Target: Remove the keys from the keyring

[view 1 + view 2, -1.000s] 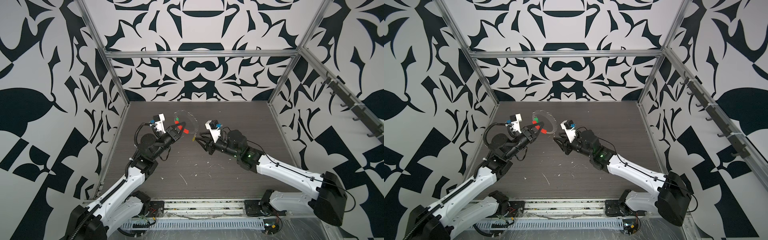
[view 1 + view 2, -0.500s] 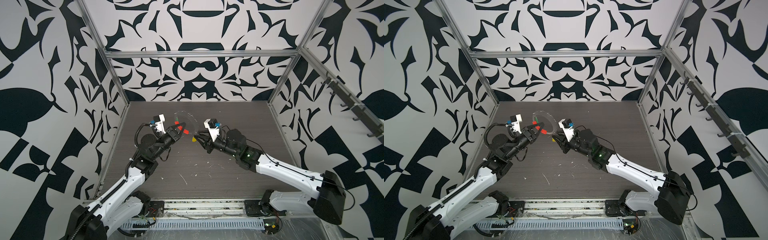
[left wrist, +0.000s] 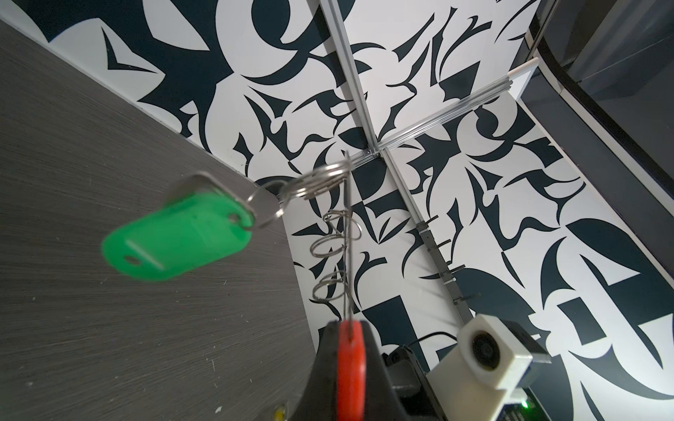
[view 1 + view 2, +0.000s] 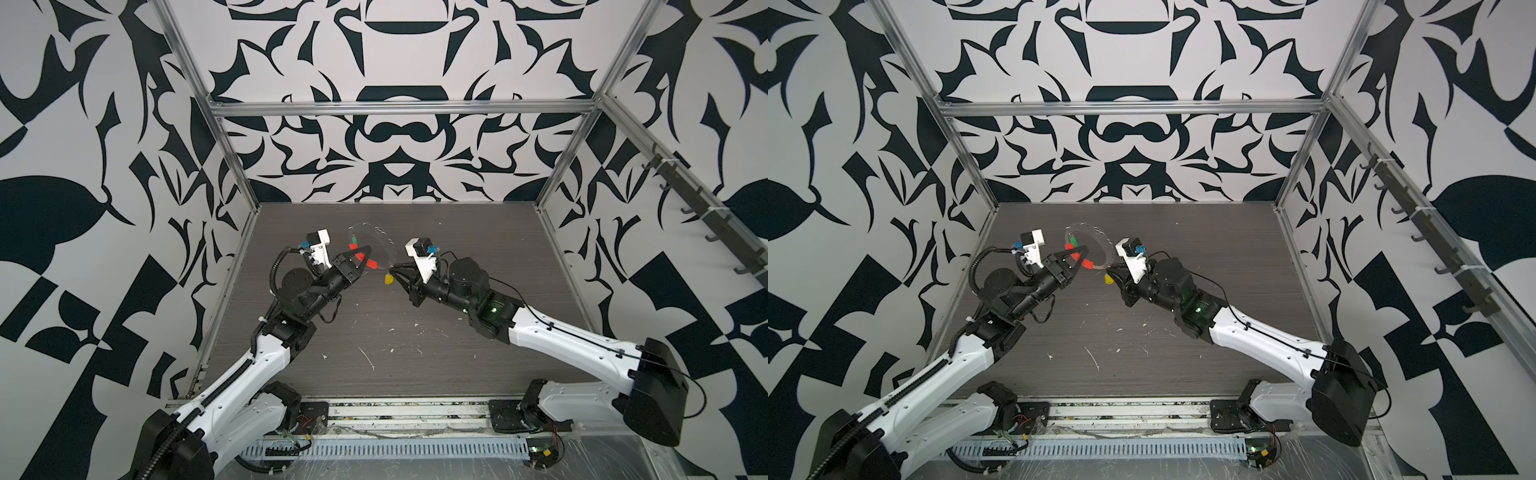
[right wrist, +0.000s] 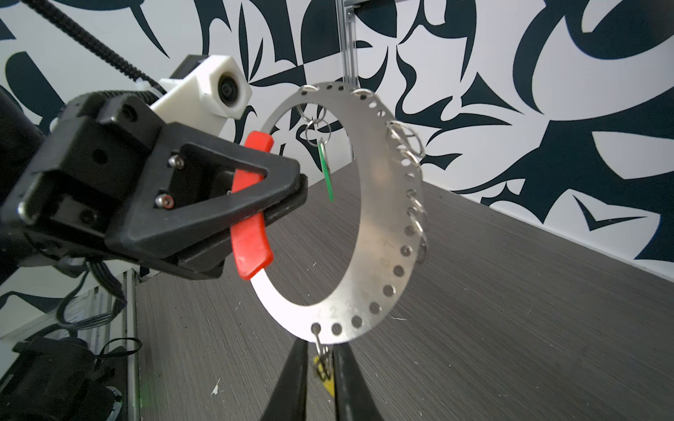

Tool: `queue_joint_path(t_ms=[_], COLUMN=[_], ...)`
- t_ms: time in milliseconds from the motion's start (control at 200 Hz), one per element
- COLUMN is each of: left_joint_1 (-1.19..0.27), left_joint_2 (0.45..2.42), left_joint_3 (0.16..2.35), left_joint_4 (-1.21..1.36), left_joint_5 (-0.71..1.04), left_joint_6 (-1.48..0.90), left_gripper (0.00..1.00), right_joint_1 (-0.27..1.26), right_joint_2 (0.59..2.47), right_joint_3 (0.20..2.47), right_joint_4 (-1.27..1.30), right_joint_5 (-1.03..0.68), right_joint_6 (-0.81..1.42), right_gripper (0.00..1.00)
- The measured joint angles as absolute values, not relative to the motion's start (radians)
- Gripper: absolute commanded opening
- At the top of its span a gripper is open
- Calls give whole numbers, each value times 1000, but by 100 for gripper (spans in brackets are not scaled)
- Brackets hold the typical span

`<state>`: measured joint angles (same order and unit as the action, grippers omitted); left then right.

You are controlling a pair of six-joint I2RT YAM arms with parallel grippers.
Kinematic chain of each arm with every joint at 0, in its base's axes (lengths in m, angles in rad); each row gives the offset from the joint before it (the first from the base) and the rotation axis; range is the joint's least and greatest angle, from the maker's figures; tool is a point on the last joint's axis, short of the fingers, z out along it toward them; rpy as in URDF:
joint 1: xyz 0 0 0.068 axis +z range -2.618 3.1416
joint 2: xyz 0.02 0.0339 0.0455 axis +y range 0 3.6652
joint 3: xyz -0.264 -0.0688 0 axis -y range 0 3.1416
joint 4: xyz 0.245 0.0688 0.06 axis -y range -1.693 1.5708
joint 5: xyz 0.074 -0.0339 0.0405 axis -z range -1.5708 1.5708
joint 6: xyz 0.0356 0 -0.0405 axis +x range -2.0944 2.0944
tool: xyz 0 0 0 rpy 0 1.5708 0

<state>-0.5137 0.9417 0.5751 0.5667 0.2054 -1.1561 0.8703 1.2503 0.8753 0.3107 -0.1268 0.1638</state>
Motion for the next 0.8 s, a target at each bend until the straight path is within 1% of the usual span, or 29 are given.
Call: queue_joint_path(t_ms=[150,260,800], left_joint_1=[-514,-514,-514], left_joint_2=[941,941,928], left_joint_3=[572,568,566], left_joint_4=[569,571,557], left_joint_5=[205,202,191], left_joint_6=[-1156,-1157,-1164], left_gripper=[0,0,0], right_joint_1=[871,871,874], right_joint_2=[1250,1250,1230], right_joint_3=[875,875,876], right_joint_4=[307,302,285], right_joint_5=[-125,-123,-114], right_joint_6=[160,156,154], right_gripper=[9,0,0])
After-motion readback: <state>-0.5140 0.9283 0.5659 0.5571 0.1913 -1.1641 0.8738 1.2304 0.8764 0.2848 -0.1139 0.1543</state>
